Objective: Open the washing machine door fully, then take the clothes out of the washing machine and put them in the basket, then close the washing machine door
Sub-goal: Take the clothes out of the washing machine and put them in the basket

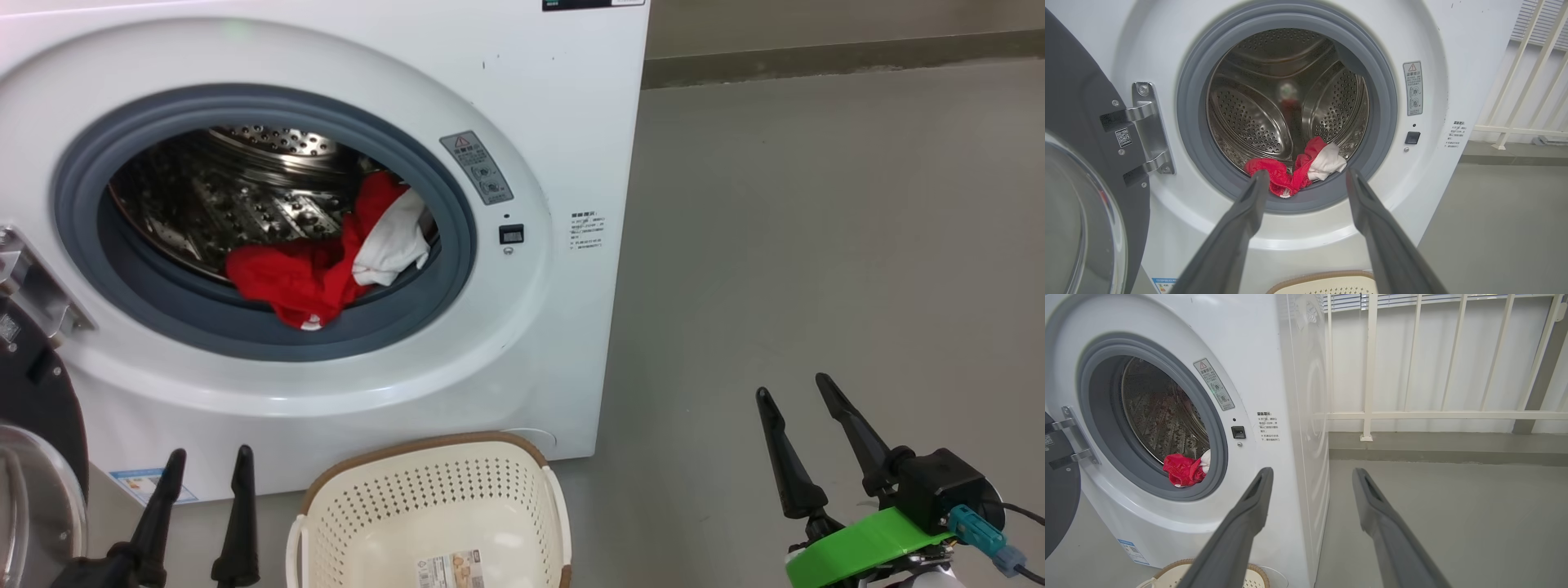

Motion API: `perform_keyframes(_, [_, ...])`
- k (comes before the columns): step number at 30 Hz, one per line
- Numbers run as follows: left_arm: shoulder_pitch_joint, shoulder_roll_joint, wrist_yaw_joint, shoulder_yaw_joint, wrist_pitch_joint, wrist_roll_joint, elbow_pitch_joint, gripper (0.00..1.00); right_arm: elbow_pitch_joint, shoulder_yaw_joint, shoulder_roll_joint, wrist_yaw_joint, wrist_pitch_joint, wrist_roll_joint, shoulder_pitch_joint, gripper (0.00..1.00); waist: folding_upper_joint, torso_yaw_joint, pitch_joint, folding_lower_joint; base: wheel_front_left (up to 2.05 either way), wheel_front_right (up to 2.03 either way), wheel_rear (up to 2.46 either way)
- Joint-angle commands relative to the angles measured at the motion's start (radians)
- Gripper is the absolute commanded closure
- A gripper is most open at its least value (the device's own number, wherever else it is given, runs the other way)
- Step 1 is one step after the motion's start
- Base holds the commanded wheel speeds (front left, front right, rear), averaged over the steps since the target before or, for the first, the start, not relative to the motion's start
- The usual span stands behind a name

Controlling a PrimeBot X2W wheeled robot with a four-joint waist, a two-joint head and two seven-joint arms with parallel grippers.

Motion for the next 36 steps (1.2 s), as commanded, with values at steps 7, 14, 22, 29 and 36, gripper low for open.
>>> perform_keyframes(7, [-0.027,0.003,0.004,0.042,-0.005,0.005,-0.044,0.00,-0.031,0.029,-0.020,0.005,-0.006,-0.002,-0.032,0.00,0.0000,-0.003,0.009,0.0000,0.14,-0.14,0.00])
perform_keyframes(14, [-0.032,-0.007,0.001,0.048,-0.005,0.013,-0.059,0.00,-0.036,0.028,-0.022,0.005,-0.006,-0.006,-0.035,0.00,0.0000,0.002,0.023,0.0000,0.00,0.00,0.00])
perform_keyframes(22, [-0.044,-0.017,0.001,0.056,-0.005,0.023,-0.052,0.00,-0.041,0.033,-0.022,0.005,-0.006,-0.009,-0.044,0.00,0.0000,0.016,0.041,0.0000,0.00,0.00,0.00])
perform_keyframes(29, [-0.088,-0.026,0.012,0.053,-0.005,0.039,-0.047,0.00,-0.053,0.030,-0.025,0.005,-0.006,-0.011,-0.059,0.00,0.0000,0.039,0.082,0.0000,0.00,0.00,0.00])
perform_keyframes(36, [-0.190,-0.035,0.031,0.046,-0.005,0.039,-0.015,0.00,-0.070,0.030,-0.033,0.005,-0.006,-0.017,-0.091,0.00,0.0000,0.067,0.150,0.0000,0.00,0.00,0.00])
